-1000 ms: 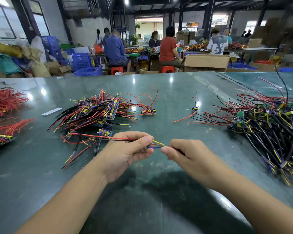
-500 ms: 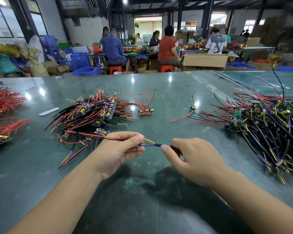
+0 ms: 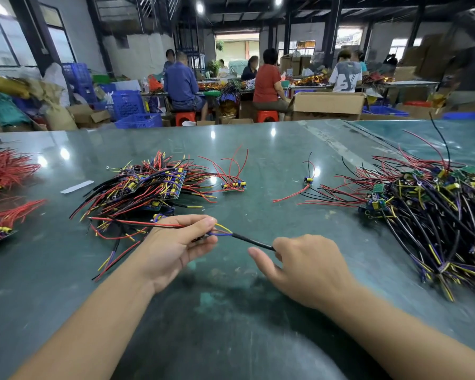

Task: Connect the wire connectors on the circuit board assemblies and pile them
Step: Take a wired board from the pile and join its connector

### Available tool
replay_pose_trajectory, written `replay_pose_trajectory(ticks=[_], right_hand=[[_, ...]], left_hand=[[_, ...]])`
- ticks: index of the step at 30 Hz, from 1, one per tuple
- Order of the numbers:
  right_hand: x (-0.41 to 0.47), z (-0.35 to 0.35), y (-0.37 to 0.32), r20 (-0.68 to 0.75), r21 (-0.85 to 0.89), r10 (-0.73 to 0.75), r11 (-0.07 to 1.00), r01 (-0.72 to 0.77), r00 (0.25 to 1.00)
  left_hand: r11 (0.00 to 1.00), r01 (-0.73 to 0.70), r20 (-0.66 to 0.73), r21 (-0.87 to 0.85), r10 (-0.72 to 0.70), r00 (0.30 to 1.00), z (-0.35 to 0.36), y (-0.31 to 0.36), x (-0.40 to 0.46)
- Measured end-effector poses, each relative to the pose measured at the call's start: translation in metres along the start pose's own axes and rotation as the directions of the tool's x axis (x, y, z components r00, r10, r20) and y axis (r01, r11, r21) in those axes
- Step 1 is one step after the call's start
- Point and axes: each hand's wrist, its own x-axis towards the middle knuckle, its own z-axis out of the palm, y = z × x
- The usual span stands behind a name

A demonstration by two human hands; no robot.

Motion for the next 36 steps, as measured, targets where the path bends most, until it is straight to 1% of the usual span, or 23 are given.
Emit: replay_pose_trajectory(ticks=[2,4,6,8,9,10,11,12,14,15,17,19,21,22,23,24,25,26,27,30,31,33,36], right_hand=[[-0.001,-0.005,0.005,-0.115,0.104,-0.152,0.981,0.164,0.982],[0.001,-0.005,0.013,-0.247,0.157,-0.254,0.942,0.297,0.935],[0.005,-0.008,0.018,-0.343,0.162,-0.288,0.92,0.358,0.894],[0.008,-0.009,0.022,-0.377,0.14,-0.286,0.923,0.359,0.881],[0.008,-0.007,0.024,-0.357,0.123,-0.269,0.936,0.331,0.894],[0.007,-0.005,0.023,-0.305,0.096,-0.213,0.963,0.253,0.928],[0.007,-0.004,0.022,-0.213,0.044,-0.126,0.989,0.139,0.969],[0.006,-0.004,0.02,-0.117,-0.059,-0.038,0.998,0.032,0.992],[0.003,-0.002,0.013,-0.006,-0.267,0.09,0.96,-0.088,0.996],[0.003,-0.002,0.007,0.035,-0.283,0.11,0.954,-0.096,0.993],[0.004,-0.004,-0.004,0.025,-0.241,0.114,0.965,-0.105,0.993],[0.007,-0.005,-0.011,0.076,-0.174,0.16,0.974,-0.144,0.984],[0.005,0.002,-0.005,0.108,-0.117,0.222,0.971,-0.209,0.969],[0.005,0.001,-0.003,0.086,-0.058,0.229,0.973,-0.225,0.97],[0.007,-0.004,-0.002,0.043,0.018,0.189,0.982,-0.19,0.981],[0.007,-0.005,-0.002,-0.026,0.095,0.112,0.989,-0.109,0.993],[0.009,-0.006,-0.001,-0.125,0.143,0.046,0.989,-0.027,0.991],[0.01,-0.005,-0.001,-0.257,0.175,-0.008,0.983,0.054,0.966],[0.012,-0.005,0.0,-0.345,0.189,-0.04,0.976,0.111,0.938],[0.017,-0.006,0.001,-0.451,0.143,-0.11,0.971,0.193,0.886],[0.015,-0.003,0.003,-0.461,0.136,-0.15,0.962,0.237,0.875],[0.009,-0.003,0.007,-0.418,0.183,-0.205,0.935,0.303,0.885],[0.001,-0.003,0.006,-0.298,0.227,-0.211,0.932,0.284,0.931]], left_hand=[[1.0,0.003,0.021,0.022,-0.004,1.0,-0.001,0.002,-0.001],[1.0,0.008,0.066,0.025,-0.01,0.998,-0.001,0.003,-0.002],[1.0,0.007,0.101,0.018,-0.009,0.995,0.002,0.002,-0.004],[1.0,-0.015,0.097,-0.007,0.015,0.995,0.005,0.001,-0.004],[0.999,-0.033,0.085,-0.023,0.035,0.996,0.005,0.0,-0.003],[0.998,-0.054,0.071,-0.038,0.057,0.996,0.006,0.0,-0.003],[0.996,-0.076,0.057,-0.045,0.079,0.995,0.007,0.0,-0.003],[0.995,-0.096,0.043,-0.041,0.098,0.994,0.008,-0.001,-0.004],[0.991,-0.133,0.023,0.003,0.133,0.991,0.013,-0.006,-0.005],[0.989,-0.149,0.019,0.021,0.148,0.989,0.017,-0.009,-0.005],[0.986,-0.168,0.021,0.02,0.167,0.986,0.022,-0.014,-0.006],[0.983,-0.185,0.042,0.005,0.184,0.982,0.023,-0.015,-0.008],[0.979,-0.205,0.089,0.008,0.204,0.975,0.021,-0.013,-0.009],[0.977,-0.212,0.117,0.002,0.21,0.971,0.02,-0.012,-0.01],[0.978,-0.21,0.138,-0.014,0.21,0.968,0.019,-0.011,-0.01],[0.979,-0.198,0.15,-0.036,0.202,0.968,0.019,-0.011,-0.009],[0.982,-0.179,0.153,-0.06,0.186,0.97,0.019,-0.011,-0.007],[0.984,-0.157,0.149,-0.086,0.169,0.974,0.02,-0.011,-0.006],[0.984,-0.14,0.142,-0.108,0.155,0.978,0.02,-0.011,-0.005],[0.984,-0.132,0.144,-0.118,0.149,0.978,0.019,-0.01,-0.005],[0.985,-0.135,0.147,-0.112,0.15,0.978,0.018,-0.01,-0.006],[0.985,-0.13,0.153,-0.11,0.146,0.977,0.016,-0.009,-0.008],[0.992,-0.095,0.15,-0.077,0.106,0.983,0.015,-0.008,-0.009]])
